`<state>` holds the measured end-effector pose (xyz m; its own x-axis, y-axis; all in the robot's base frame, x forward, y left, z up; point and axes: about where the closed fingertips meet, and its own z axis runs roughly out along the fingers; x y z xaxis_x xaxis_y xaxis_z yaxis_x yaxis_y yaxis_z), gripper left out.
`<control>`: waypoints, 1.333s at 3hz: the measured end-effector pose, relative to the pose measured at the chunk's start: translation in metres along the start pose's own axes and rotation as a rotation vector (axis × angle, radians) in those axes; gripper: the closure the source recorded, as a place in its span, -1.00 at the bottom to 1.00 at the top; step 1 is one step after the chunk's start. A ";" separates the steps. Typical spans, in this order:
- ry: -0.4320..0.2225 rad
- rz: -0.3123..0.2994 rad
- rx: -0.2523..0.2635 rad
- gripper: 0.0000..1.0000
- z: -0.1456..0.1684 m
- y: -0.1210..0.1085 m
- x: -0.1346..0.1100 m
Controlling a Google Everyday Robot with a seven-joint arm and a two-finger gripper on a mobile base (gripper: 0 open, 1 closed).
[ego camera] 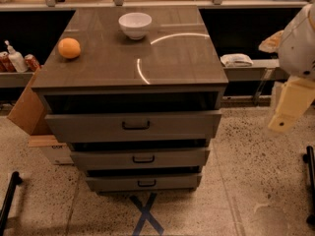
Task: Open middle drawer
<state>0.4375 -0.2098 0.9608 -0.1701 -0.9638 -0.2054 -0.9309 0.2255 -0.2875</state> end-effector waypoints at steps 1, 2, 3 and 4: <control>-0.032 -0.068 -0.026 -1.00 0.049 0.024 -0.003; -0.053 -0.131 -0.101 -1.00 0.120 0.065 -0.007; -0.038 -0.132 -0.133 -1.00 0.135 0.081 -0.001; -0.039 -0.133 -0.132 -1.00 0.135 0.081 -0.001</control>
Offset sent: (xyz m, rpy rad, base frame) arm -0.0456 0.0642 -0.2402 0.0334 0.1841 0.2543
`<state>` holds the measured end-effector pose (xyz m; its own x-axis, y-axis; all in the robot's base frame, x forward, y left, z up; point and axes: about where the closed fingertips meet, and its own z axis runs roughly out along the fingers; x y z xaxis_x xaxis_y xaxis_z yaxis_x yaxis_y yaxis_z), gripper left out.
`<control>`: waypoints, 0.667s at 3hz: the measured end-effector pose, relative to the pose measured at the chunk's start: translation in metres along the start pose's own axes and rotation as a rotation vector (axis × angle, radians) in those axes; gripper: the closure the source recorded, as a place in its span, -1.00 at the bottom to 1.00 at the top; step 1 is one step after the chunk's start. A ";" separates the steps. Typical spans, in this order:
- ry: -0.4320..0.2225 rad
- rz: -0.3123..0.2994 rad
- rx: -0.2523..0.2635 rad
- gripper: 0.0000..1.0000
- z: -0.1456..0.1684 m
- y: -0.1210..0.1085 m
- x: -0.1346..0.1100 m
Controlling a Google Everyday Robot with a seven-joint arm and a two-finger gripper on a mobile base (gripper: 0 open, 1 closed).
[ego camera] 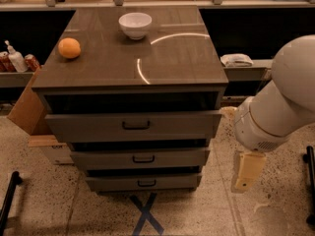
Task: Open middle drawer
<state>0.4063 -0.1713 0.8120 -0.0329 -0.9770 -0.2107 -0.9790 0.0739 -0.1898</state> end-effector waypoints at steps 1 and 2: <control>-0.034 -0.007 -0.013 -1.00 0.014 0.002 -0.003; -0.078 -0.029 -0.028 -1.00 0.055 0.009 -0.012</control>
Offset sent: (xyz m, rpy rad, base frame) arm 0.0155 0.0512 -0.1146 0.1356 -0.0067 0.0863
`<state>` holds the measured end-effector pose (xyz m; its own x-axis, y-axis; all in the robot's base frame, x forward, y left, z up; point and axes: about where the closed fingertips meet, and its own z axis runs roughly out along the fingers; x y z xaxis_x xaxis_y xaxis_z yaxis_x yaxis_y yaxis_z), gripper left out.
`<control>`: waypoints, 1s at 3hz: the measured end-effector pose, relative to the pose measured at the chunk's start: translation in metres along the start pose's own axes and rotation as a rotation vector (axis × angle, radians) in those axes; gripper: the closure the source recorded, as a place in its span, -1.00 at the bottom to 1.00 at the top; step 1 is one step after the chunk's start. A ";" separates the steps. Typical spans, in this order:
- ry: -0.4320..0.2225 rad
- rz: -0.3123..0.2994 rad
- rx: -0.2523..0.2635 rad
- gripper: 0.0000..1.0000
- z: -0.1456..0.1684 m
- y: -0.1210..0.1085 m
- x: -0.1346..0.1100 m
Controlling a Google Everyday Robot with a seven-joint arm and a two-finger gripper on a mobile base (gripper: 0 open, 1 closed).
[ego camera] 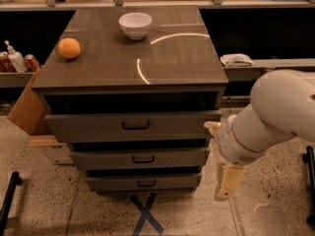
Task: Open middle drawer
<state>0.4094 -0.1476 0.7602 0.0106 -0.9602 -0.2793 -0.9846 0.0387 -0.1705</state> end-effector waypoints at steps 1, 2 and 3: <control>-0.062 -0.030 -0.010 -1.00 0.060 0.000 -0.014; -0.062 -0.030 -0.010 -1.00 0.060 0.000 -0.014; -0.006 -0.078 -0.016 -1.00 0.094 -0.002 -0.005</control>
Offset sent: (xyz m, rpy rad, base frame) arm 0.0069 0.0269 -0.0474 0.0474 0.0057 0.0416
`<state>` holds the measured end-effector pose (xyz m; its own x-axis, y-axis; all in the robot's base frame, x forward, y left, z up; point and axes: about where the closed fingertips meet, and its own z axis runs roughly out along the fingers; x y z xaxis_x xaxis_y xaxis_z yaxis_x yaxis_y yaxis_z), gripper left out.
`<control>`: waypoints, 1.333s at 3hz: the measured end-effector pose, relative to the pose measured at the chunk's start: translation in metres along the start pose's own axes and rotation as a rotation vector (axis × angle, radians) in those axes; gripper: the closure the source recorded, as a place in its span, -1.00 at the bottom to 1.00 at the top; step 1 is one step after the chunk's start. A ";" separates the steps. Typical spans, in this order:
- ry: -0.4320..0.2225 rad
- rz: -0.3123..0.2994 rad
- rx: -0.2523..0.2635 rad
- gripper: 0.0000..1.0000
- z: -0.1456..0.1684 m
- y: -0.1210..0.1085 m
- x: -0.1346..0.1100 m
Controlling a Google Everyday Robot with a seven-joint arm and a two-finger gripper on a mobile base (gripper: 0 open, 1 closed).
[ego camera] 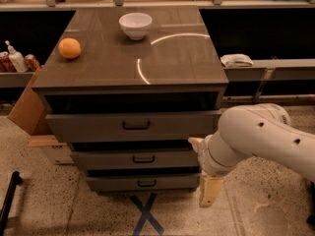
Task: Open middle drawer
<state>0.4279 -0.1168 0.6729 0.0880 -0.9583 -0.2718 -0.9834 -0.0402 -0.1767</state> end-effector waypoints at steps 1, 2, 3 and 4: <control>0.025 -0.034 -0.016 -1.00 0.032 -0.002 0.008; 0.023 -0.053 -0.068 -1.00 0.079 -0.001 0.018; 0.023 -0.053 -0.068 -1.00 0.079 -0.001 0.018; 0.049 -0.057 -0.066 -1.00 0.100 -0.006 0.021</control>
Offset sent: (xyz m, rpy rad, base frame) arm 0.0259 0.0094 -0.1304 -0.0406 0.0949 0.0953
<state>0.4513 -0.1082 0.5737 0.1376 -0.9666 -0.2161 -0.9856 -0.1119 -0.1272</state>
